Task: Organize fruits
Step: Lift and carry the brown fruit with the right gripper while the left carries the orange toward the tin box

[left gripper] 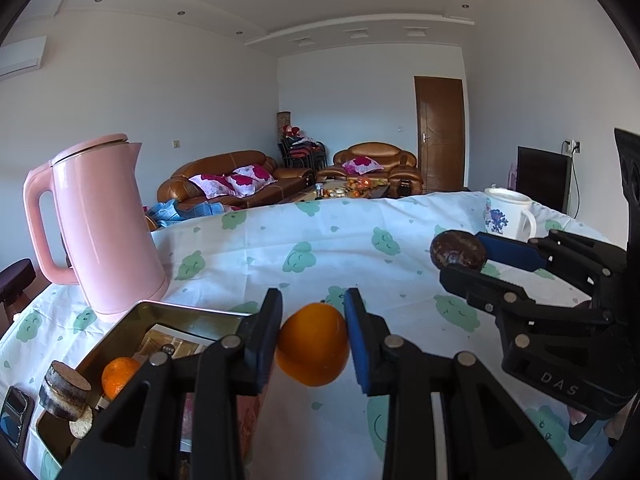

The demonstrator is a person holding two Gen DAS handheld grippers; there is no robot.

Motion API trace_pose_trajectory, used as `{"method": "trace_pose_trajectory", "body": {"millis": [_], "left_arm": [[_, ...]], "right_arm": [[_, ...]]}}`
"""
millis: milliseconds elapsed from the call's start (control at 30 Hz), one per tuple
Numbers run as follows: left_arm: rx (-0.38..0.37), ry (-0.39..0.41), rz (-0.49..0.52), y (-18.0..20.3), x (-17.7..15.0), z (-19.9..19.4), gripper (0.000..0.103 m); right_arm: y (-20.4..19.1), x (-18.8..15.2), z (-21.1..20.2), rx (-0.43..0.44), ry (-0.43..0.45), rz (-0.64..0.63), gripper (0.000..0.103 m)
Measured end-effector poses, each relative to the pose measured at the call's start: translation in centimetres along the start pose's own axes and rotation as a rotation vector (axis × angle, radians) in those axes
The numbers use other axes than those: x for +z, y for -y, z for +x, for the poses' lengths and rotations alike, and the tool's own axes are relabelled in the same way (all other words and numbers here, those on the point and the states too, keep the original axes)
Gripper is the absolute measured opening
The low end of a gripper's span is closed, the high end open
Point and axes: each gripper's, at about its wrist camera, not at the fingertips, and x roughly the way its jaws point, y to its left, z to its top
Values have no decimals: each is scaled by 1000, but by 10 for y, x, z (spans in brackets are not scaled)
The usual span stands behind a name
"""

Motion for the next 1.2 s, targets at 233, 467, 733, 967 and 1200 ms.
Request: {"method": "trace_pose_trajectory", "body": {"millis": [233, 467, 733, 967, 1200], "left_arm": [[-1, 6, -6, -3, -3, -8, 33], [-1, 8, -17, -9, -6, -14, 33], [13, 8, -32, -20, -10, -23, 33], [29, 5, -48, -30, -14, -28, 33], [55, 3, -59, -41, -18, -36, 33]], "right_arm": [[-8, 0, -5, -2, 7, -22, 41], [-15, 0, -7, 31, 9, -14, 41], [-32, 4, -5, 67, 12, -32, 41], [-42, 7, -3, 91, 11, -41, 41], [-52, 14, 3, 118, 11, -50, 41]]}}
